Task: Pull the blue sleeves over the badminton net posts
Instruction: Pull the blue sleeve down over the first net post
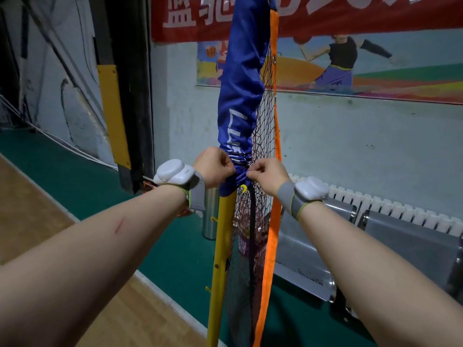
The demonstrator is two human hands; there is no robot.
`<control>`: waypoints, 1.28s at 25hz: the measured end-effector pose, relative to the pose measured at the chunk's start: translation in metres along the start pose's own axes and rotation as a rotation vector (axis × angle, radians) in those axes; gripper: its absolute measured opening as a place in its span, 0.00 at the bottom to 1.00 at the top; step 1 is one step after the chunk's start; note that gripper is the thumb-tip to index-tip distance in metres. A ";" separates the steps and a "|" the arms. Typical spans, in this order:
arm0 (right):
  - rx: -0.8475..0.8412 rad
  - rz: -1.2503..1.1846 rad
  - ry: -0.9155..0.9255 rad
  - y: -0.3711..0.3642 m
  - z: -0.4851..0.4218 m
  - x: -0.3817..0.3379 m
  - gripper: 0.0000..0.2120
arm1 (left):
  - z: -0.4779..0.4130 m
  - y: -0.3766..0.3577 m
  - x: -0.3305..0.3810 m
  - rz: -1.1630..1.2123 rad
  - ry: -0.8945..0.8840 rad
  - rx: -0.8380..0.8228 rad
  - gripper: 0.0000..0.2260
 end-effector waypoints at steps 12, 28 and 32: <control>-0.090 -0.237 0.003 -0.002 -0.007 -0.008 0.11 | 0.009 0.003 0.002 0.102 -0.096 0.072 0.09; -0.046 -0.080 0.008 -0.001 -0.006 -0.004 0.05 | 0.009 -0.031 -0.013 -0.343 0.023 -0.085 0.06; -0.029 -0.130 0.010 -0.001 -0.004 0.002 0.11 | 0.012 -0.027 -0.014 -0.118 0.005 -0.082 0.07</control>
Point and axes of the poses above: each hand's wrist, its own z-axis away from the middle knuckle, its own y-axis out of the back of the hand, x = y × z, the point moved 7 cm from there along -z, towards the middle knuckle, and after that the axes turned 12 degrees about -x, right-handed, at the moved point
